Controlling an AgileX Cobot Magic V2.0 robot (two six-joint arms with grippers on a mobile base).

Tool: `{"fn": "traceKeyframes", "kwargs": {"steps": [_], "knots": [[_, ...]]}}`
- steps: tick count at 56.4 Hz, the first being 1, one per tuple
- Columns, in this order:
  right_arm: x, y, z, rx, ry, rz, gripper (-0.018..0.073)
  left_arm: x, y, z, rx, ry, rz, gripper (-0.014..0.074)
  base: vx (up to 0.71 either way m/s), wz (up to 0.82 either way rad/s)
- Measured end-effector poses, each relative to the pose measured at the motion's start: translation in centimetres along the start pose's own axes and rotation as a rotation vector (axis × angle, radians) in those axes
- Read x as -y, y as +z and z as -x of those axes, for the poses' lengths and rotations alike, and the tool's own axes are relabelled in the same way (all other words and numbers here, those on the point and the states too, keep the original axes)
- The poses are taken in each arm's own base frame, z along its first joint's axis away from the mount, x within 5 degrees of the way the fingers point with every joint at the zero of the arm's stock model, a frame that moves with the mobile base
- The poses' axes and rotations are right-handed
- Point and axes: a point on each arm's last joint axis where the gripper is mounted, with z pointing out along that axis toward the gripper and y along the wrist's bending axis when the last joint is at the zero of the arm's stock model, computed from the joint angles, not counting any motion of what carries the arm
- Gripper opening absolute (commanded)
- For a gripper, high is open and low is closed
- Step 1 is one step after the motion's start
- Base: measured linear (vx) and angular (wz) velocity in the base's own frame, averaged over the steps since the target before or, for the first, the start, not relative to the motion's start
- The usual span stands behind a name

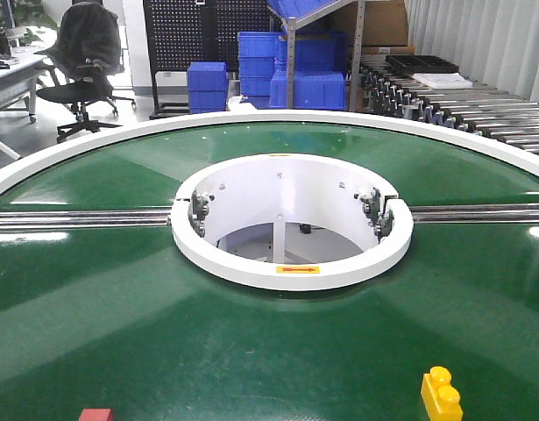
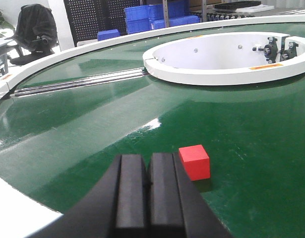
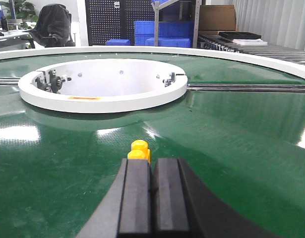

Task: Pick red and yellow blocks into blue bin

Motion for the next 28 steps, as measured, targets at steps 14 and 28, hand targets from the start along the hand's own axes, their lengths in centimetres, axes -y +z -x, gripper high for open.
{"fn": "traceKeyframes", "kwargs": {"steps": [14,28], "knots": [[0.0,0.0,0.0,0.0,0.0,0.0,-0.001,0.0,0.0,0.0,0.0,0.0,0.0,0.0002,0.0,0.0],[0.0,0.0,0.0,0.0,0.0,0.0,-0.001,0.0,0.0,0.0,0.0,0.0,0.0,0.0002,0.0,0.0]]}}
